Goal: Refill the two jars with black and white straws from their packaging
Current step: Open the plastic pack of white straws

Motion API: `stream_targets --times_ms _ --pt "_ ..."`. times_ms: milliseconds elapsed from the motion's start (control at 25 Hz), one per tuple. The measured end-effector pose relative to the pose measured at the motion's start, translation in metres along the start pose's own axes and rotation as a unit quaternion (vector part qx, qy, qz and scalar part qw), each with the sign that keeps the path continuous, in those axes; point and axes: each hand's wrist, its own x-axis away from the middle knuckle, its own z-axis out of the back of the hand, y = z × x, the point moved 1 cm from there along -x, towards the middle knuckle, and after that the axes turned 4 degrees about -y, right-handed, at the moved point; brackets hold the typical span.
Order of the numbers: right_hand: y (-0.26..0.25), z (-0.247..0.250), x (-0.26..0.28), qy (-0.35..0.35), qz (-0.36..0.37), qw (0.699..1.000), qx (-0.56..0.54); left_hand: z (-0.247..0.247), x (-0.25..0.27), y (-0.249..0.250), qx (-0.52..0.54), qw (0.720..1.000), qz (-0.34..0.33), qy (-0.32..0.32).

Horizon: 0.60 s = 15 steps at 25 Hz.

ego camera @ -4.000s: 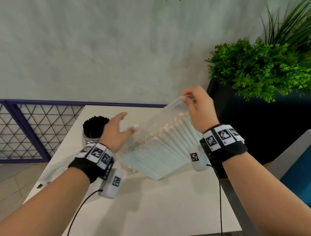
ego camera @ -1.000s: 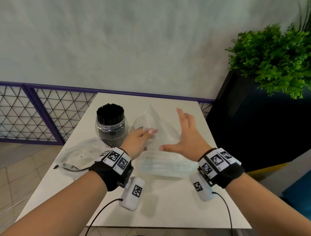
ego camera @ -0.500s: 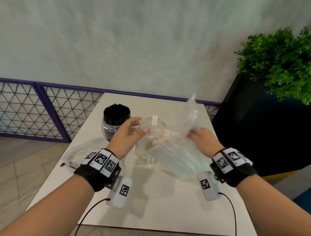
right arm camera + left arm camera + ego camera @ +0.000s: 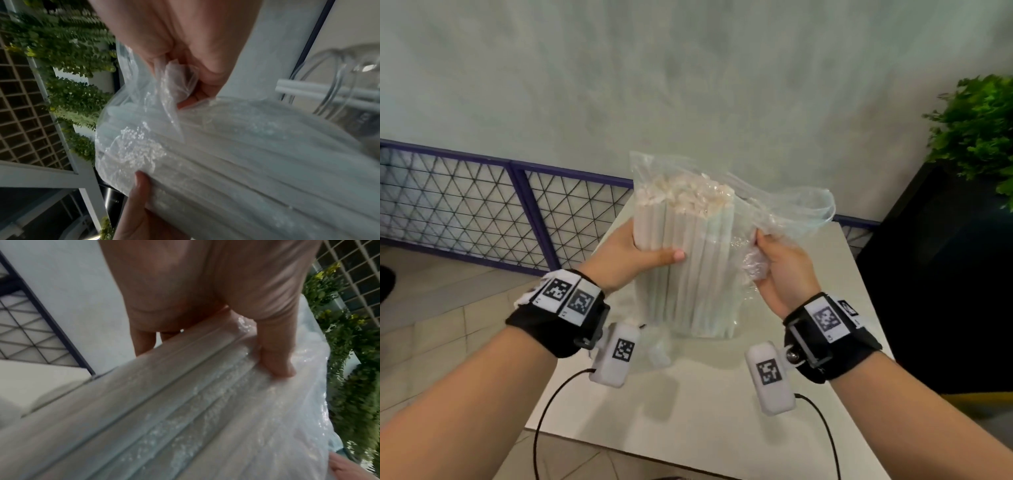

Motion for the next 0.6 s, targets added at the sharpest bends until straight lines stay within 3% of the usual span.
stream_targets --times_ms 200,280,400,480,600 --pt "0.043 -0.044 -0.011 -0.012 -0.031 0.999 0.023 0.060 0.010 -0.025 -0.017 0.999 0.036 0.037" --pt "0.077 -0.046 -0.013 -0.008 -0.071 0.989 0.127 0.077 0.015 -0.057 -0.045 0.994 0.096 0.035" --pt "0.123 -0.037 -0.009 -0.002 -0.122 0.946 0.300 0.087 0.026 -0.099 -0.063 0.987 0.137 0.049" --pt "0.134 -0.039 -0.006 0.007 -0.106 0.947 0.305 0.093 0.029 -0.102 -0.103 0.984 0.125 0.076" --pt "0.132 -0.042 -0.008 0.018 -0.094 0.944 0.315 0.094 0.024 -0.066 -0.261 0.961 0.020 0.090"
